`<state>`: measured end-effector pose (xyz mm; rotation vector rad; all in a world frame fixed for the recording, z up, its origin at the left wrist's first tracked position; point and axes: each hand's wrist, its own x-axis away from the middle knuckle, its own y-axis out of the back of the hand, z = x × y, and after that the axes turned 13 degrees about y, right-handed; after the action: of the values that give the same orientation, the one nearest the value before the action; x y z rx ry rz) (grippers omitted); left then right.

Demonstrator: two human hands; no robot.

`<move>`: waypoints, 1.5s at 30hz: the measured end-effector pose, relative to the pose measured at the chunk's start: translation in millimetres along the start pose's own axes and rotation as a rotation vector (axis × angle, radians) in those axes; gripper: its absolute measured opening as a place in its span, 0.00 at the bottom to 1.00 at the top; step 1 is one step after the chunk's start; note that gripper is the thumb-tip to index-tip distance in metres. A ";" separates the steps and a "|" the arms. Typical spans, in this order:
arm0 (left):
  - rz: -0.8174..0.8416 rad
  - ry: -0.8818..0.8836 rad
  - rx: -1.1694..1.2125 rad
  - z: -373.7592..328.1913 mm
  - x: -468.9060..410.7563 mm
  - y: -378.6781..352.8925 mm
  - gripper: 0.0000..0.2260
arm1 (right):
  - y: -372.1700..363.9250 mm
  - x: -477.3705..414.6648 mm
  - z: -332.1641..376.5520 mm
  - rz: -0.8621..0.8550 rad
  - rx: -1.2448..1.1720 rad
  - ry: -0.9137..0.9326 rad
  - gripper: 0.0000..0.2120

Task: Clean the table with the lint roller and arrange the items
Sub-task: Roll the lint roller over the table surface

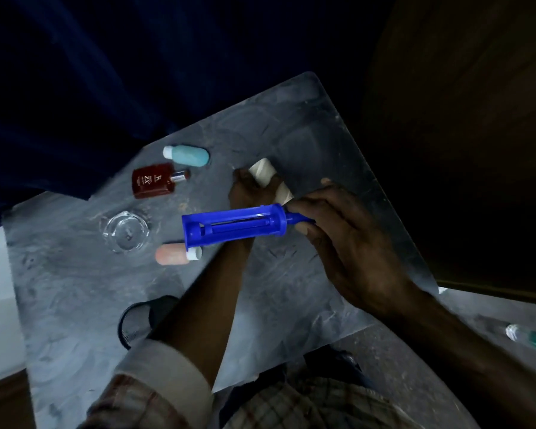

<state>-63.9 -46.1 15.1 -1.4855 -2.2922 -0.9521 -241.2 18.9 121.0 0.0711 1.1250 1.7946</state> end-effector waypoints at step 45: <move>0.088 -0.382 0.885 13.1 208.8 319.3 0.25 | -19.0 -95.0 215.9 -0.075 0.416 0.550 0.14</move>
<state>125.8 198.0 239.1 -1.3769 -2.3419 0.4040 -71.5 90.9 269.3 -0.2289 1.8563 1.5240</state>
